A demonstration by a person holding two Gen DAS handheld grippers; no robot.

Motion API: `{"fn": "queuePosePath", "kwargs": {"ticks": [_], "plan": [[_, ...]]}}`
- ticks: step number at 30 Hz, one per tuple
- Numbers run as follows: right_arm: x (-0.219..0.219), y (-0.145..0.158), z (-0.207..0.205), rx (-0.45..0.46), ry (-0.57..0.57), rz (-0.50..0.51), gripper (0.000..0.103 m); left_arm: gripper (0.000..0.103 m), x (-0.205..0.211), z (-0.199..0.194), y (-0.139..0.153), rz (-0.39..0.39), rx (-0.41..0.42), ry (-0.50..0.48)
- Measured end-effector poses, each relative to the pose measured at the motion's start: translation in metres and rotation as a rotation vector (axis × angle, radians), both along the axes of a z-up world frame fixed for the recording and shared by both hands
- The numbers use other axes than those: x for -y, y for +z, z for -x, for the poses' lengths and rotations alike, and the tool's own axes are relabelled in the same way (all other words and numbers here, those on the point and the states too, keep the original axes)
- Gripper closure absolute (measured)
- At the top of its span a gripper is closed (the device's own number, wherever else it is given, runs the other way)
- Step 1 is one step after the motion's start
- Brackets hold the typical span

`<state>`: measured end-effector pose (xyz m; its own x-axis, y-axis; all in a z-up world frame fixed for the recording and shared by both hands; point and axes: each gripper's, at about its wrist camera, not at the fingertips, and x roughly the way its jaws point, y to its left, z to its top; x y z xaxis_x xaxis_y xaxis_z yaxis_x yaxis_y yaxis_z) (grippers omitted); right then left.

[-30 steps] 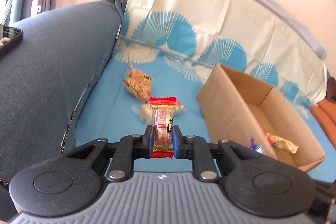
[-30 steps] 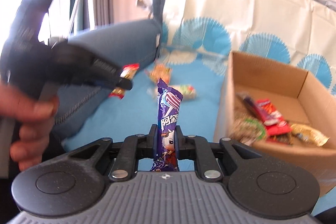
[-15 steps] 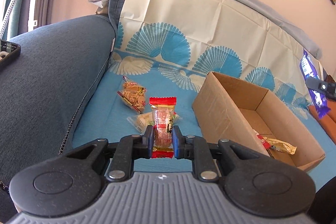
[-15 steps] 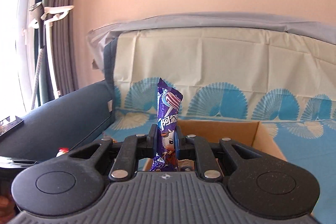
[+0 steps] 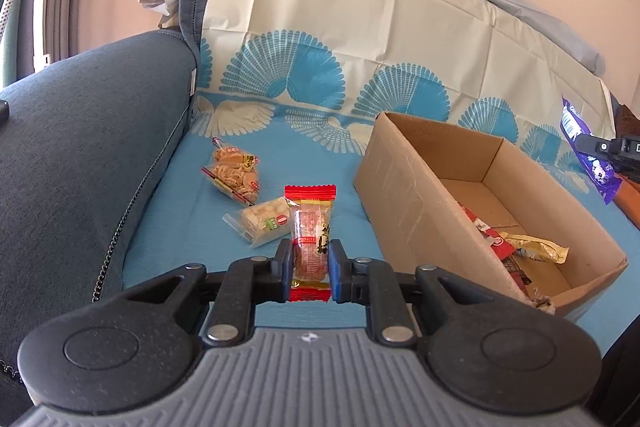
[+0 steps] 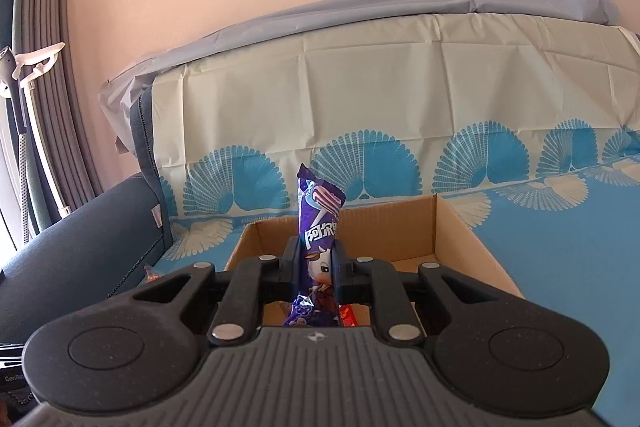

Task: Organize snacks
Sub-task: 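Carry the purple candy bar and red-wrapped candy over the cardboard box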

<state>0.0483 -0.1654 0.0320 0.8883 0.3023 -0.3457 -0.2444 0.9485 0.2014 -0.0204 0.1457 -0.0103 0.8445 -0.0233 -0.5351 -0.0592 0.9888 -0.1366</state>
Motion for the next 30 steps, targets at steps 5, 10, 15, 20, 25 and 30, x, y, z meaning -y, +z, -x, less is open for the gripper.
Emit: {"fn": "queuePosePath", "kwargs": {"ticks": [5,10,15,20,25,30], "plan": [[0.007,-0.002,0.000,0.005,-0.001,0.011,0.087,0.083,0.012,-0.005,0.007,-0.003,-0.014,0.008],[0.015,-0.002,-0.005,-0.007,-0.016,-0.010,0.087,0.083,0.032,-0.014,0.026,-0.007,0.021,-0.009],[0.018,-0.003,-0.007,-0.016,-0.038,-0.033,0.087,0.083,0.058,-0.029,0.052,-0.011,0.079,-0.058],[0.020,-0.001,-0.009,-0.015,-0.056,-0.043,0.087,0.083,0.083,-0.044,0.071,0.001,0.111,-0.087],[0.025,-0.001,-0.011,-0.025,-0.081,-0.061,0.087,0.083,0.107,-0.058,0.084,-0.019,0.116,-0.121],[0.029,-0.002,-0.012,-0.033,-0.101,-0.071,0.087,0.083,0.126,-0.074,0.088,-0.044,0.075,-0.145]]}}
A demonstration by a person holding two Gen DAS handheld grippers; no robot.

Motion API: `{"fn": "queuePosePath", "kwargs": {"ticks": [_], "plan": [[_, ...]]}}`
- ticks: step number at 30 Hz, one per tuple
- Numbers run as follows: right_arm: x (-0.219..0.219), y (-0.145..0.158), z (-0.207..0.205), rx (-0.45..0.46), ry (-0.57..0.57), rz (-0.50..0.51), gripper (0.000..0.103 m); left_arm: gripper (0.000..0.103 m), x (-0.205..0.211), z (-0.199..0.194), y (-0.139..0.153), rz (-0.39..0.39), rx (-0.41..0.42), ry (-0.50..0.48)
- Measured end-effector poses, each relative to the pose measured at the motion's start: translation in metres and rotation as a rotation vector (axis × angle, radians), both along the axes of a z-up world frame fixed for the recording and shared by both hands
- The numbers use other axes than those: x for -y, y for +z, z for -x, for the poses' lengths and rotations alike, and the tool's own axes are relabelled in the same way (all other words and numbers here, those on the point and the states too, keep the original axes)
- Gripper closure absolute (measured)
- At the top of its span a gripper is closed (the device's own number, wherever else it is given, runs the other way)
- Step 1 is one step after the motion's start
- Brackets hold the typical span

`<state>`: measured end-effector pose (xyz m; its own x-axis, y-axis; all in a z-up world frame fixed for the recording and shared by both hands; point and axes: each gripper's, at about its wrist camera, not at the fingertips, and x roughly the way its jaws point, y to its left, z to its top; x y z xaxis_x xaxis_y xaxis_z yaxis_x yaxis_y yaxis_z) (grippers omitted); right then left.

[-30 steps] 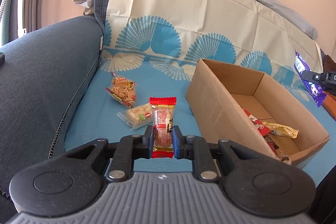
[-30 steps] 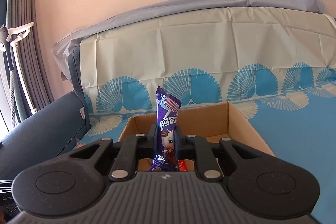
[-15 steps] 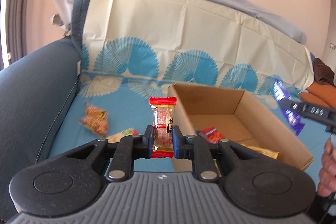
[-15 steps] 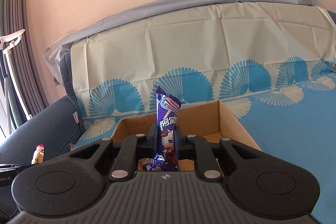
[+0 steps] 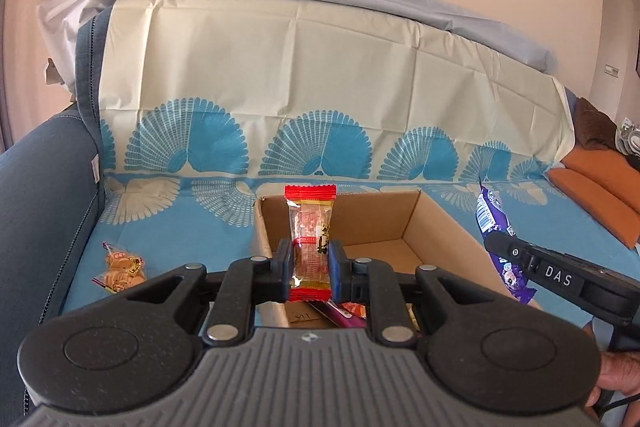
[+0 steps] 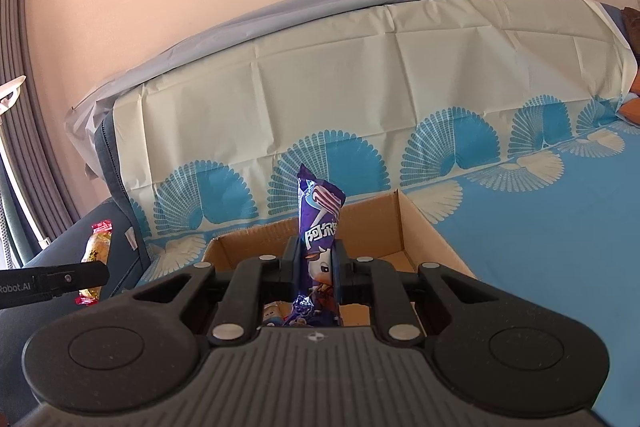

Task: Organize snacks
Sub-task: 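Carry the purple candy bar and red-wrapped candy over the cardboard box, then open both grippers to drop the two candies into the box, then move both tools back toward the remaining snacks on the sofa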

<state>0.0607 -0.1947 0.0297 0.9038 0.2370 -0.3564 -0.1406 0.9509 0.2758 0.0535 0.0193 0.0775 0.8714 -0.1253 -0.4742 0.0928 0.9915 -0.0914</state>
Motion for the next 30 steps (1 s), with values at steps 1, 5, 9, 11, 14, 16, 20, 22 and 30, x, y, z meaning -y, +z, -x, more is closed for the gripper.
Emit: {"fn": "queuePosePath", "kwargs": {"ticks": [1,5,9,11,14,16,20,22,30], "plan": [[0.001,0.000,0.000,-0.001,-0.003,0.000,0.087,0.083,0.003,-0.002,0.001,-0.004,-0.002,-0.004],[0.004,-0.002,0.000,-0.007,-0.016,-0.006,0.087,0.083,0.016,-0.008,0.004,-0.002,0.005,-0.028],[0.008,-0.002,-0.002,-0.009,-0.031,-0.016,0.087,0.083,0.029,-0.018,0.010,0.003,0.011,-0.047],[0.008,-0.003,-0.003,-0.016,-0.033,-0.018,0.086,0.083,0.036,-0.025,0.015,0.010,0.012,-0.053],[0.006,-0.004,-0.005,-0.029,-0.058,-0.012,0.068,0.080,0.050,-0.034,0.025,0.023,0.029,-0.085],[0.007,-0.004,-0.005,-0.032,-0.083,-0.020,0.051,0.049,0.058,-0.035,0.031,0.023,0.055,-0.114],[0.007,-0.006,-0.004,-0.029,-0.104,-0.010,0.049,0.038,0.056,-0.020,0.030,-0.006,0.118,-0.118],[0.005,-0.006,-0.003,-0.027,-0.103,0.002,0.048,0.042,0.043,-0.010,0.021,-0.013,0.138,-0.105],[-0.021,-0.006,0.001,-0.013,-0.050,0.051,0.048,0.092,-0.068,0.018,-0.047,-0.079,0.060,-0.009]]}}
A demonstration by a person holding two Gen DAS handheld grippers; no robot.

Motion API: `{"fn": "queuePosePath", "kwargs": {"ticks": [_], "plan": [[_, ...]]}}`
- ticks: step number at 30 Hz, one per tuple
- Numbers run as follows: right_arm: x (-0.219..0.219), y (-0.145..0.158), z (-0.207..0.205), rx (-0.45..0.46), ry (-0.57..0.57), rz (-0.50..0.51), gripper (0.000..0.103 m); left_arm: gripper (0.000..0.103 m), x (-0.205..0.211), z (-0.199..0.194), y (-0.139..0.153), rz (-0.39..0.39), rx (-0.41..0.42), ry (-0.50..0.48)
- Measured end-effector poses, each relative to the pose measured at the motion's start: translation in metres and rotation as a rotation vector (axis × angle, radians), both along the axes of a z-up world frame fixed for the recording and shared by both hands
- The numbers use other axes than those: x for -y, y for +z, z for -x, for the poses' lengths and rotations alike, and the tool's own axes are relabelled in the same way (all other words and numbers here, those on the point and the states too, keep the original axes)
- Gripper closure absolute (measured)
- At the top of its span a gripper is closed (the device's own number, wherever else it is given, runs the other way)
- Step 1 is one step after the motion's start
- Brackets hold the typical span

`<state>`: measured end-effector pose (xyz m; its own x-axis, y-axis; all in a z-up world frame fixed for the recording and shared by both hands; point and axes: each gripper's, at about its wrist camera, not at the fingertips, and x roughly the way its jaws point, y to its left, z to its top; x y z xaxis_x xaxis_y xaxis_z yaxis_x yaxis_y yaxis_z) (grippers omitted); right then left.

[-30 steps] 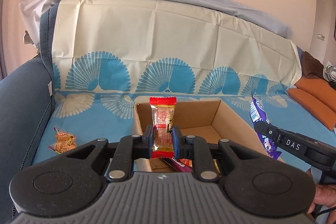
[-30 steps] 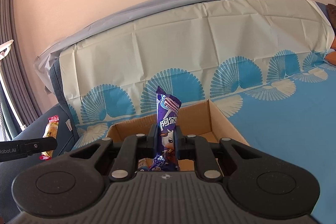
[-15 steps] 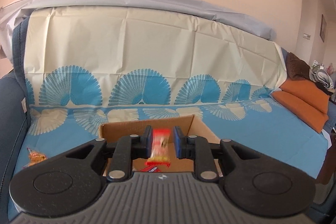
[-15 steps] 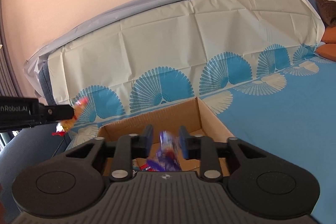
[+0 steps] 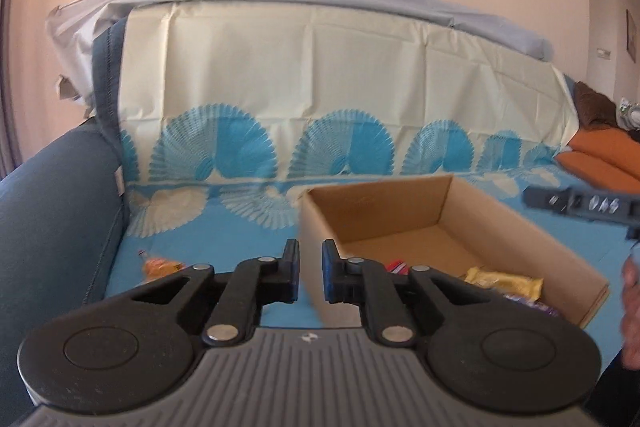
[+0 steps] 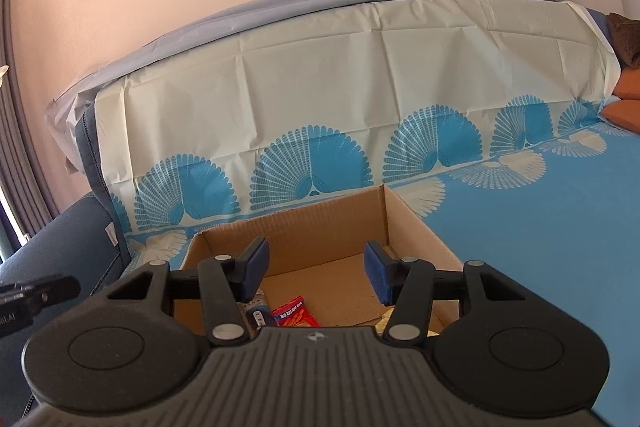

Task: Organize snacks
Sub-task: 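Move both tools back toward the remaining snacks on the sofa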

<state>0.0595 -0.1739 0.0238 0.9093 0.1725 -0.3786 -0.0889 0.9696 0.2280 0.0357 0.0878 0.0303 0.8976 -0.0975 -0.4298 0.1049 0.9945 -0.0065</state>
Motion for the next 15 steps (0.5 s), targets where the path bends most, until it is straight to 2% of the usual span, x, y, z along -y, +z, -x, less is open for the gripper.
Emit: {"fn": "queuePosePath", "kwargs": {"ticks": [3,5,6,7,10,15], "plan": [[-0.016,0.001,0.002,0.010,0.037,0.019,0.049,0.094,-0.041,0.005,-0.030,-0.087,-0.001,0.024],[-0.027,0.002,0.004,0.014,0.057,0.021,0.049,0.094,-0.064,0.009,-0.053,-0.117,-0.008,0.044],[-0.031,0.002,0.004,0.014,0.066,0.018,0.049,0.095,-0.076,0.003,-0.062,-0.077,-0.064,0.087],[-0.036,0.003,0.006,0.013,0.075,0.011,0.049,0.097,-0.087,-0.001,-0.063,-0.031,-0.085,0.122],[-0.048,0.003,0.009,0.008,0.099,-0.012,0.050,0.097,-0.102,-0.003,-0.061,0.073,-0.051,0.165],[-0.073,0.005,0.017,0.022,0.178,-0.024,0.071,0.097,-0.112,-0.014,-0.068,0.134,-0.063,0.199]]}}
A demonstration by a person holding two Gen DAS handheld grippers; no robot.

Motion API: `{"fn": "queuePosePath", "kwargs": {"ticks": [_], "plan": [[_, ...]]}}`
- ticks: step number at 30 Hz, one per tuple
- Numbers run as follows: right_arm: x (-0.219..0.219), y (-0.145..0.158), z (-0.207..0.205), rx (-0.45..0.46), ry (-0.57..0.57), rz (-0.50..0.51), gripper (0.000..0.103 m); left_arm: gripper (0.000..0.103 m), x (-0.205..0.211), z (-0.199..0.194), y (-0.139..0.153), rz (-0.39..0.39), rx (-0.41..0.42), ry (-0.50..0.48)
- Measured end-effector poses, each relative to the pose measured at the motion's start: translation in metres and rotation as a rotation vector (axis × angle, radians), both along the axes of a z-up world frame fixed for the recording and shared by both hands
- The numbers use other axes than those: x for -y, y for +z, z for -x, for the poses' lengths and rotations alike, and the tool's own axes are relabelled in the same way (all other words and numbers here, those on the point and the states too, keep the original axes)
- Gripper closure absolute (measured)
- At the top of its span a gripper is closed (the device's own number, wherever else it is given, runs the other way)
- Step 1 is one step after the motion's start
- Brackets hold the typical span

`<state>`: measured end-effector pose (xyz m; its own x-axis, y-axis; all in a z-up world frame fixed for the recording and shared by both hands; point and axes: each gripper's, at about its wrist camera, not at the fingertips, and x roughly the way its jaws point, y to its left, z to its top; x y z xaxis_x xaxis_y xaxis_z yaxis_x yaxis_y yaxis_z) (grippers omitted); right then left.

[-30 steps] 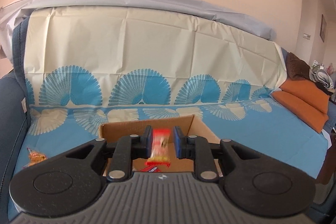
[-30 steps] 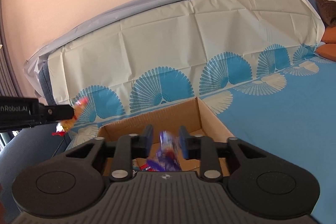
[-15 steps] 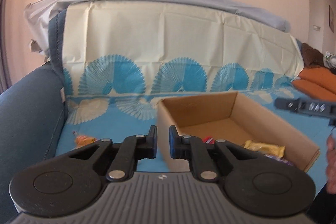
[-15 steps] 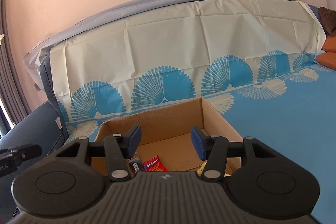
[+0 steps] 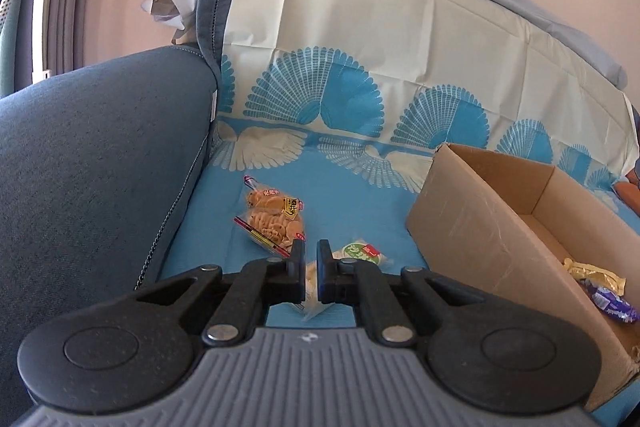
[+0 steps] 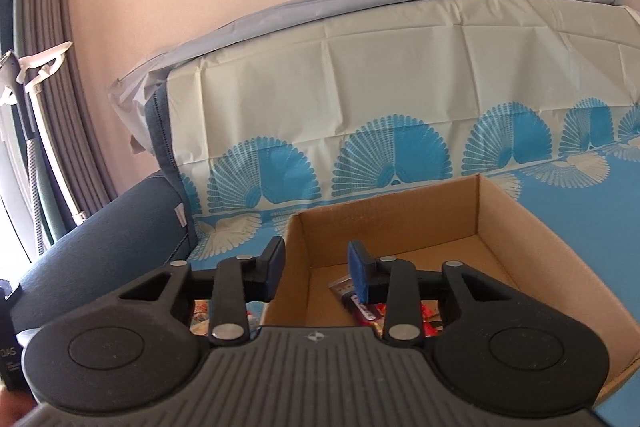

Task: Organize snacks
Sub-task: 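Move both tools back toward the remaining snacks on the sofa, then grasp the white-green snack bar with the right gripper while the left gripper approaches the cracker bag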

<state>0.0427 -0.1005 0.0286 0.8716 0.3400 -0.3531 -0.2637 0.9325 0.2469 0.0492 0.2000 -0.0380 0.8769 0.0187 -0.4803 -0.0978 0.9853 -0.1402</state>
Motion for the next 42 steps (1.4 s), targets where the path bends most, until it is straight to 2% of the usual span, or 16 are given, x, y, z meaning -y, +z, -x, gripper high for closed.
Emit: {"fn": "queuePosePath", "kwargs": {"ticks": [2,7,11,14,15,16,17,19,25,29,31,33,34,35,37,42], "plan": [[-0.013,0.000,0.004,0.014,0.048,0.012,0.076,0.097,-0.003,-0.002,-0.002,0.020,0.004,0.030],[-0.052,-0.001,0.005,-0.006,0.194,0.059,0.076,0.097,-0.016,-0.002,-0.003,0.050,0.027,0.115],[-0.095,-0.003,-0.012,-0.099,0.261,0.013,0.076,0.097,-0.029,0.001,-0.004,0.097,0.049,0.169],[-0.134,-0.013,-0.039,-0.202,0.266,-0.020,0.075,0.097,-0.036,0.006,-0.003,0.112,0.080,0.221],[-0.147,-0.019,-0.050,-0.231,0.246,-0.027,0.073,0.097,-0.038,0.008,-0.001,0.116,0.098,0.228],[-0.157,-0.026,-0.062,-0.262,0.227,-0.028,0.062,0.097,-0.039,0.011,0.001,0.120,0.118,0.231],[-0.168,-0.034,-0.074,-0.299,0.198,-0.022,0.046,0.097,-0.041,0.013,0.002,0.125,0.132,0.234],[-0.185,-0.054,-0.097,-0.381,0.117,-0.005,0.026,0.097,-0.044,0.017,0.004,0.142,0.148,0.243],[-0.214,-0.120,-0.149,-0.624,-0.067,0.013,0.023,0.097,-0.051,0.017,0.003,0.179,0.144,0.257],[-0.232,-0.142,-0.165,-0.699,-0.125,0.055,0.018,0.097,-0.055,0.017,0.002,0.198,0.143,0.259],[-0.243,-0.145,-0.167,-0.684,-0.123,0.110,0.015,0.097,-0.057,0.016,0.001,0.205,0.139,0.260],[-0.255,-0.147,-0.166,-0.660,-0.103,0.199,0.023,0.097,-0.057,0.015,0.001,0.208,0.137,0.258],[-0.257,-0.146,-0.163,-0.641,-0.095,0.230,0.032,0.097,-0.057,0.015,0.001,0.209,0.136,0.256],[-0.258,-0.146,-0.160,-0.624,-0.086,0.257,0.047,0.097,-0.057,0.015,0.001,0.209,0.136,0.255],[-0.251,-0.143,-0.152,-0.594,-0.060,0.300,0.065,0.097,-0.057,0.015,0.001,0.210,0.135,0.254],[-0.220,-0.133,-0.124,-0.587,0.022,0.324,0.065,0.097,-0.057,0.016,0.000,0.211,0.132,0.258]]}}
